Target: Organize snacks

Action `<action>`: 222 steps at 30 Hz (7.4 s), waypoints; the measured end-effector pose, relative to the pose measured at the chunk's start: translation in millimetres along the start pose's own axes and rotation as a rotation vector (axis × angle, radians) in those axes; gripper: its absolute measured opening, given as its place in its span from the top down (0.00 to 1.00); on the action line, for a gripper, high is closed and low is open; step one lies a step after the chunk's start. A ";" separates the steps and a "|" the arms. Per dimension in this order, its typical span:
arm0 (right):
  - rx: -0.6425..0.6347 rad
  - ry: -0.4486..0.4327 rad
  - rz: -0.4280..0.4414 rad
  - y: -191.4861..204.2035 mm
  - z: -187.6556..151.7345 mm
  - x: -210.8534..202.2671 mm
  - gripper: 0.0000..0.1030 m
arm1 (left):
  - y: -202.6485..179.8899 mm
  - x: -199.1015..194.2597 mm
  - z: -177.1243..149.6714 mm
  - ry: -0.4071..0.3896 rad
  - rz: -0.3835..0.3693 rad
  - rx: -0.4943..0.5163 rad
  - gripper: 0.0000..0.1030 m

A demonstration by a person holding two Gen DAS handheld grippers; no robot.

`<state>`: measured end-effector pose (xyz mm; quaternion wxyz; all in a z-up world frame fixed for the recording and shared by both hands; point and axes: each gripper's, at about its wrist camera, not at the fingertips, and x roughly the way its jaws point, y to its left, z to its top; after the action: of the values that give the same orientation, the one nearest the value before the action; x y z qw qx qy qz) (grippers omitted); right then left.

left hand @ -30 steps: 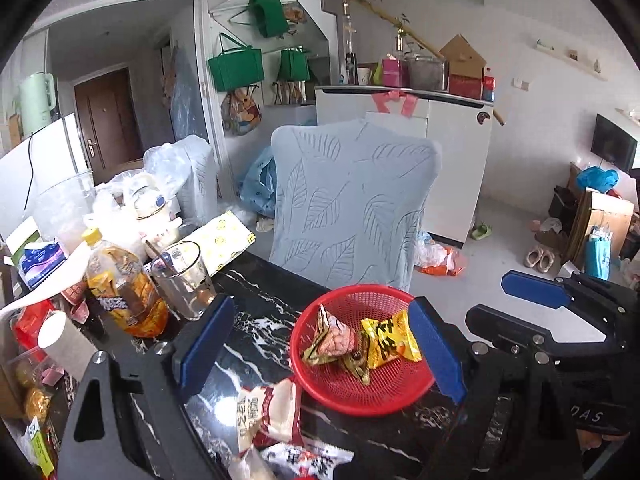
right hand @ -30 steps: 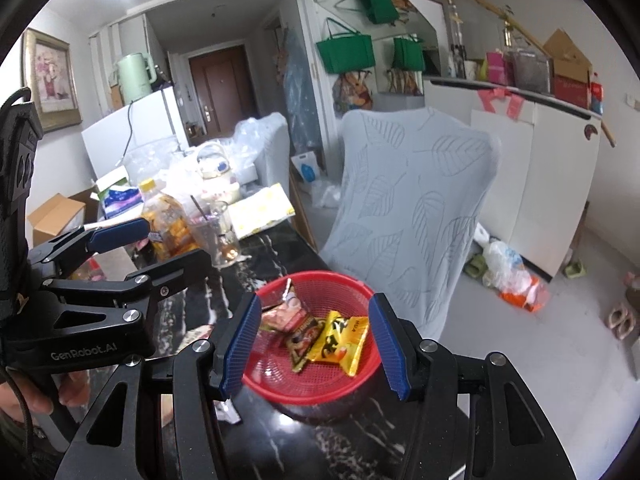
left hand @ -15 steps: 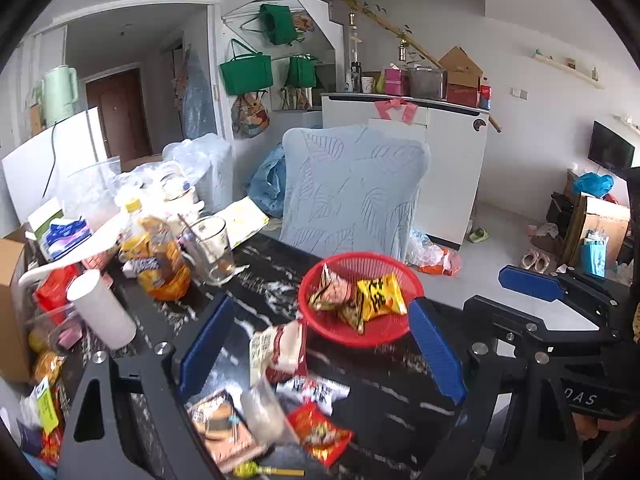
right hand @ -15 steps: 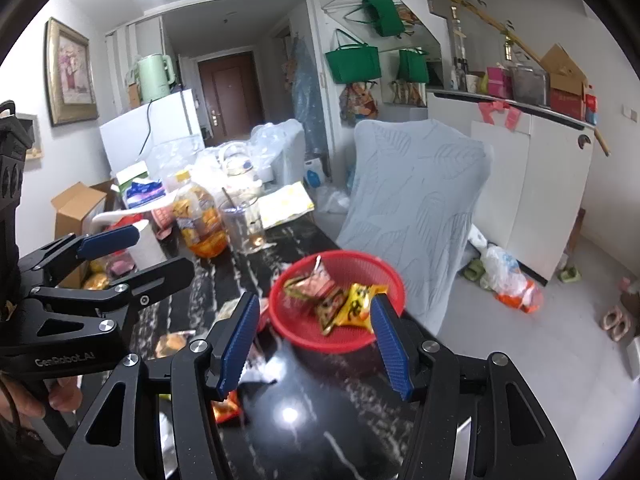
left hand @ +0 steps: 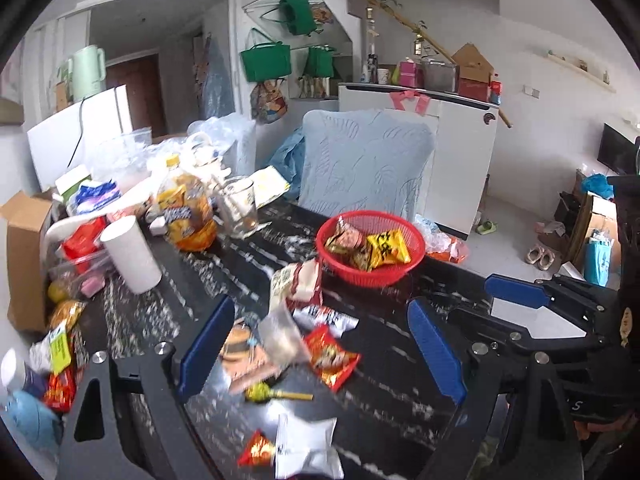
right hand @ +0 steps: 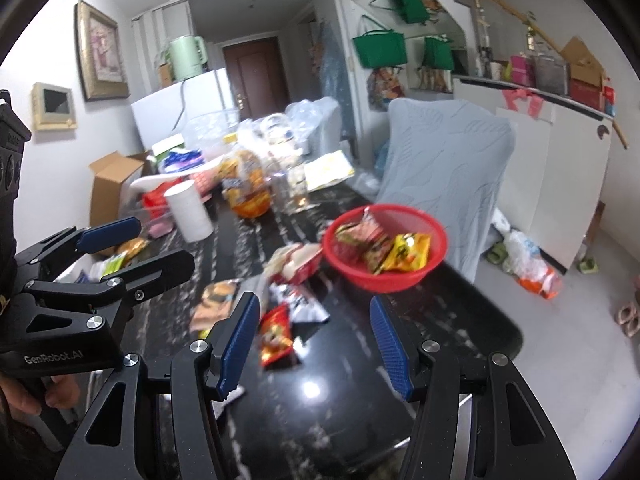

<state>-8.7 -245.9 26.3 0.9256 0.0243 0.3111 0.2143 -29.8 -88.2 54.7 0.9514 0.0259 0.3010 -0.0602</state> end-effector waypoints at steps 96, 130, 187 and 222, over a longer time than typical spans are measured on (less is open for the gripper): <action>-0.044 0.444 0.250 34.2 -86.4 123.1 0.63 | 66.3 80.3 -140.8 0.328 -0.048 -0.313 0.54; -0.003 0.343 0.251 24.1 -81.0 84.6 0.63 | 22.8 49.7 -90.6 0.180 -0.137 -0.165 0.54; 0.010 0.046 -0.049 -96.3 60.0 93.5 0.63 | -53.6 176.8 91.1 -0.016 -0.316 0.157 0.54; 0.047 0.155 -0.096 -124.8 56.9 156.1 0.43 | -33.3 247.9 74.4 0.193 -0.193 0.088 0.29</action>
<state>183.8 -289.8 -38.5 0.9070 0.0145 0.3877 0.1635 209.4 -152.1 -27.8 0.9057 0.0440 0.3893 -0.1617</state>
